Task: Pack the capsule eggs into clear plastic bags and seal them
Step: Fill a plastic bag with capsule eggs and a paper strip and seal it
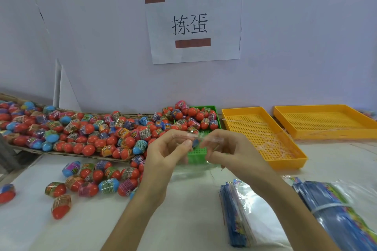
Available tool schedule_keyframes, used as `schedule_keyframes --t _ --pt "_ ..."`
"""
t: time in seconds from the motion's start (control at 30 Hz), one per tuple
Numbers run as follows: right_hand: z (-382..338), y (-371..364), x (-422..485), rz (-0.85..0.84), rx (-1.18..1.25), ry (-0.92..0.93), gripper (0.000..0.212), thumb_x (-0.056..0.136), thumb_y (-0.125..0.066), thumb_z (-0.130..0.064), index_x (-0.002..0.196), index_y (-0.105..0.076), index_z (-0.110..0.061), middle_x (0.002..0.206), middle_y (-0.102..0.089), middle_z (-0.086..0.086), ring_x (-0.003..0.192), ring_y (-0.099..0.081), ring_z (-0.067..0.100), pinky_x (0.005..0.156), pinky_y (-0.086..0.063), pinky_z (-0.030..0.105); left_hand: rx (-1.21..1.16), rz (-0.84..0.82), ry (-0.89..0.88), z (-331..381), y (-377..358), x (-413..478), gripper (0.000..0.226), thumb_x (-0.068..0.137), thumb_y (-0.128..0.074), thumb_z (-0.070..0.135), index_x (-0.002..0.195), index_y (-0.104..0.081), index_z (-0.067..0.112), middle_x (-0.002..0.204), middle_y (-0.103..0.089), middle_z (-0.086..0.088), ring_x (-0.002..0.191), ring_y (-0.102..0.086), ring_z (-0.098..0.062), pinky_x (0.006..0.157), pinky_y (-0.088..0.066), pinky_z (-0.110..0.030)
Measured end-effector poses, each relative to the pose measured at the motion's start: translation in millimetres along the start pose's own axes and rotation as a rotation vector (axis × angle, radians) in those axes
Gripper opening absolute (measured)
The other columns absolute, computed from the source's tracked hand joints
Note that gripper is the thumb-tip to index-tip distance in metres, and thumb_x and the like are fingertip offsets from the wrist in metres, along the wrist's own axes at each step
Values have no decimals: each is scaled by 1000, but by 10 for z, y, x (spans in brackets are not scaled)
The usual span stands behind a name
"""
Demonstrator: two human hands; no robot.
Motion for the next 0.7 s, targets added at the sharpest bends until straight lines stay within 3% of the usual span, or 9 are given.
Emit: schedule_keyframes --t 0.07,0.17,0.27,0.37,0.47,0.57,0.7 --pt "16 -34 -1 -2 -45 -7 22 84 -73 -7 80 -73 -29 78 -69 -6 66 -63 16 57 -48 18 114 24 -90 52 -3 -9 10 86 -67 21 88 -75 25 75 -67 8 71 -60 -8 65 -49 -21" --pt "45 -37 -2 53 -36 -19 16 85 -75 -10 78 -71 -24 79 -72 -4 63 -72 15 56 -52 18 255 113 -210 117 -19 -50 16 87 -70 31 103 -69 33 91 -70 4 86 -65 -17 76 -53 -30" --pt "86 39 4 130 34 -51 13 85 -76 -7 81 -70 -18 77 -72 -5 62 -73 17 56 -57 23 544 161 -428 210 -44 -106 44 82 -70 43 122 -54 35 121 -56 11 115 -54 -13 99 -41 -20" --pt "75 94 6 147 16 -46 15 85 -76 -7 80 -71 -19 76 -72 -5 60 -72 16 56 -56 23 888 55 -623 209 -135 -140 38 81 -70 38 118 -64 29 141 -45 3 135 -37 -15 113 -28 -33" --pt "83 88 11 128 -23 -44 16 86 -76 -8 77 -70 -21 75 -72 -4 61 -71 18 54 -54 20 1020 -19 -654 127 -184 -149 30 80 -72 32 109 -74 27 142 -47 1 133 -37 -20 106 -38 -44" --pt "138 87 18 153 29 -121 18 87 -72 -2 79 -70 -18 80 -72 -1 60 -72 23 52 -56 27 994 6 -676 152 -166 -154 20 82 -68 37 100 -71 29 138 -47 3 120 -37 -12 92 -42 -36" --pt "160 58 9 143 148 -183 21 88 -64 5 87 -70 -15 90 -71 5 50 -68 30 46 -54 31 895 -79 -670 200 -193 -167 15 82 -70 29 96 -65 26 139 -48 6 107 -47 -3 84 -44 -21"
Point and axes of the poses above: each hand's wrist, its own x-axis towards the middle knuckle, its own y-axis out of the back of the hand, z = x × y, the point moved 5 cm from there along x, towards the middle knuckle
